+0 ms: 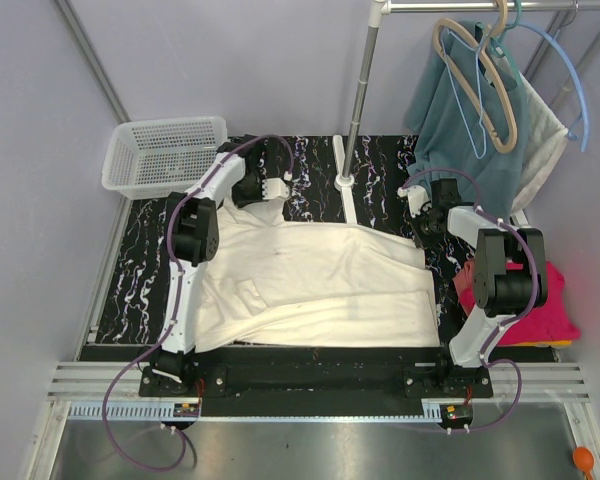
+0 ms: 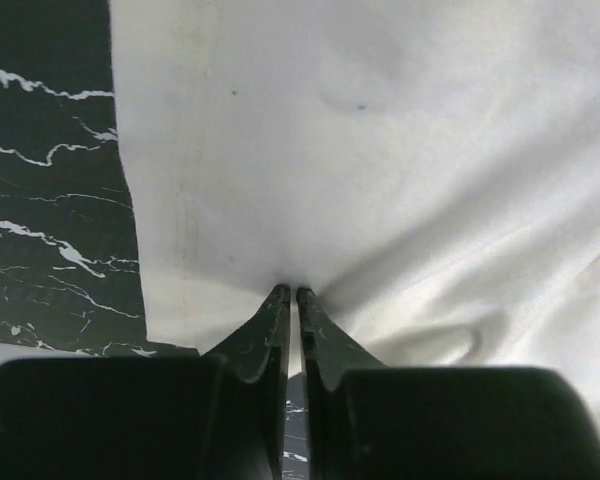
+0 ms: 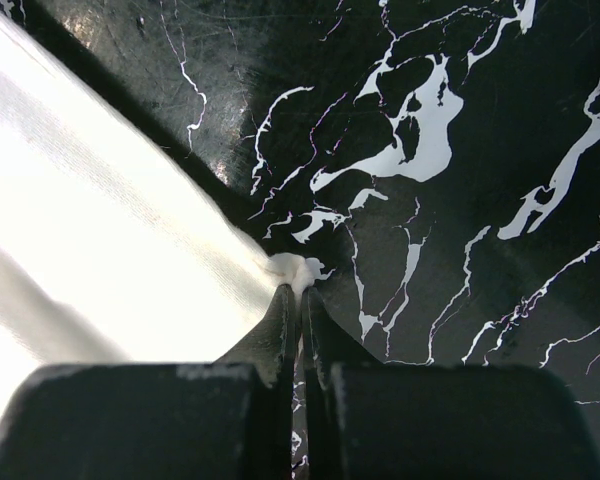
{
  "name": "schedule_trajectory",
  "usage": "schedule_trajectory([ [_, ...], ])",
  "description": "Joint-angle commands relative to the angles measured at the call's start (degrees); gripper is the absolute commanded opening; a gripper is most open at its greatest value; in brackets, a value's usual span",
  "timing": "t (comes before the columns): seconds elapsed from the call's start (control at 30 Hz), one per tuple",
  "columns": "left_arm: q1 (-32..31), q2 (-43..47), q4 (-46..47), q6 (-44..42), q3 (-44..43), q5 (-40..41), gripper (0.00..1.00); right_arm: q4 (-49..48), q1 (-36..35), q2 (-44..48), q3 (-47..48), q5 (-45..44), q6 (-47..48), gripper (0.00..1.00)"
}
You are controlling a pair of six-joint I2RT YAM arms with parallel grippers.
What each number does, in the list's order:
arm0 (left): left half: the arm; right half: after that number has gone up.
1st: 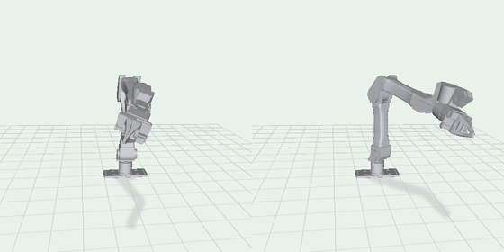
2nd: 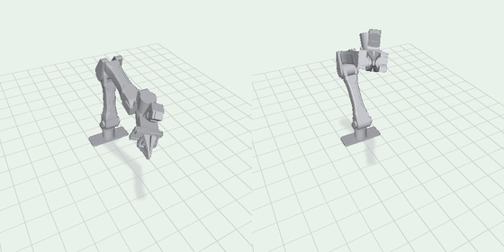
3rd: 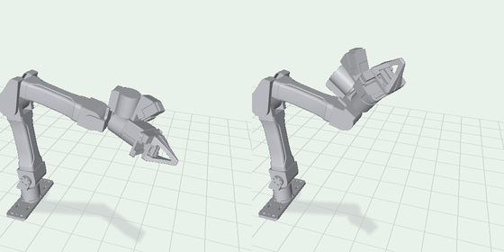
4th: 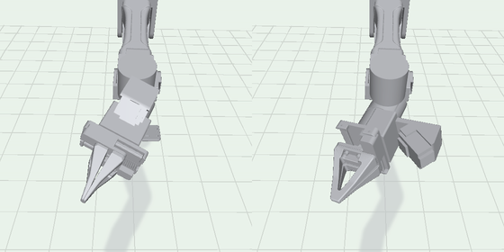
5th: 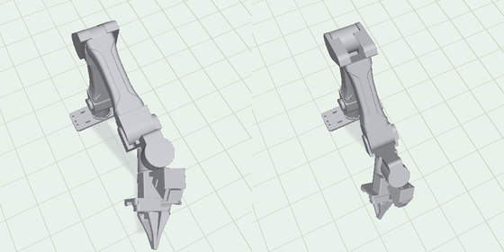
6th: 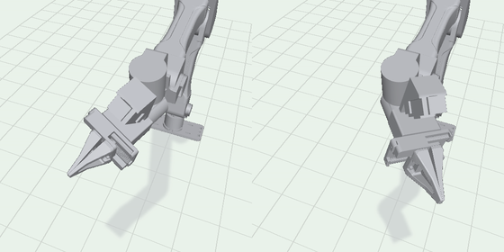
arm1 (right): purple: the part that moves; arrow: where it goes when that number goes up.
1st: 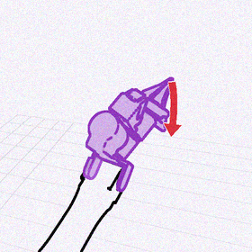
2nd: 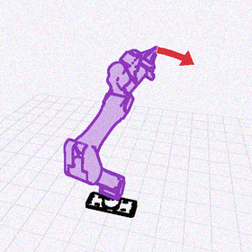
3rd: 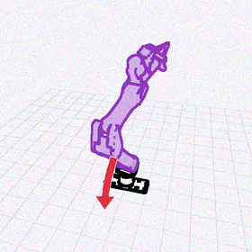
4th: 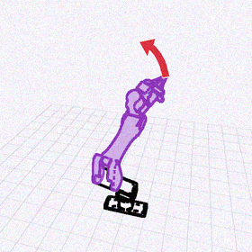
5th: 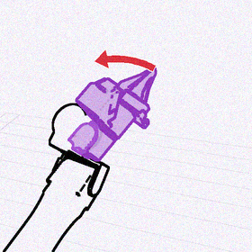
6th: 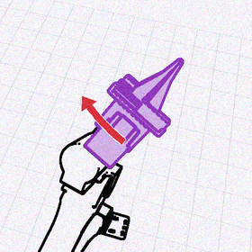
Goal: Fold and stack the t-shirts
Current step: Fold the tshirt
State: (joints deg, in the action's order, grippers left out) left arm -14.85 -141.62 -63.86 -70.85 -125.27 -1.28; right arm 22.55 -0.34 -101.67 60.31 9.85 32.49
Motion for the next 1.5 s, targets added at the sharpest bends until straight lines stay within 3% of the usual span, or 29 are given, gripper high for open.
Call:
schedule_trajectory([
  [0.0, 0.3, -2.7, 5.4, 1.1, 1.2, 0.5, 0.00, 1.2, 0.0, -1.1, -2.2, -0.2, 0.0, 0.00],
  [0.47, 0.1, 10.2, 12.4, 3.9, 5.0, 1.0, 0.00, 0.4, 0.1, -0.9, -3.2, 0.6, -0.6, 0.00],
  [0.7, -0.4, 15.2, 12.9, 6.0, 9.0, -4.1, 0.00, 0.2, 0.0, -0.6, -3.4, 0.9, -0.7, 0.00],
  [0.73, -0.6, 15.5, 13.0, 6.5, 9.1, -4.9, 0.03, 0.2, 0.0, -0.6, -3.4, 0.8, -0.7, 0.00],
  [0.87, -2.8, 14.6, 13.2, 9.7, 8.2, -8.6, 0.42, 0.1, 0.1, -0.6, -3.4, 0.8, -0.8, 0.00],
  [1.03, -6.7, 12.4, 14.5, 14.9, 6.2, -14.5, 0.63, 0.1, 0.0, -0.7, -3.5, 0.6, -0.8, 0.00],
  [1.1, -7.7, 11.8, 17.1, 18.6, 5.7, -16.1, 0.78, 0.1, 0.0, -0.7, -3.6, 0.4, -0.6, 0.00],
  [1.27, -9.0, 11.3, 22.2, 24.0, 6.7, -16.0, 0.81, -0.1, 0.0, -0.6, -4.2, 0.1, -0.1, 0.00],
  [1.47, -11.3, 9.0, 24.2, 23.0, 9.3, -10.0, 0.79, -0.7, 0.0, -0.6, -5.1, -0.1, -0.1, 0.00],
])
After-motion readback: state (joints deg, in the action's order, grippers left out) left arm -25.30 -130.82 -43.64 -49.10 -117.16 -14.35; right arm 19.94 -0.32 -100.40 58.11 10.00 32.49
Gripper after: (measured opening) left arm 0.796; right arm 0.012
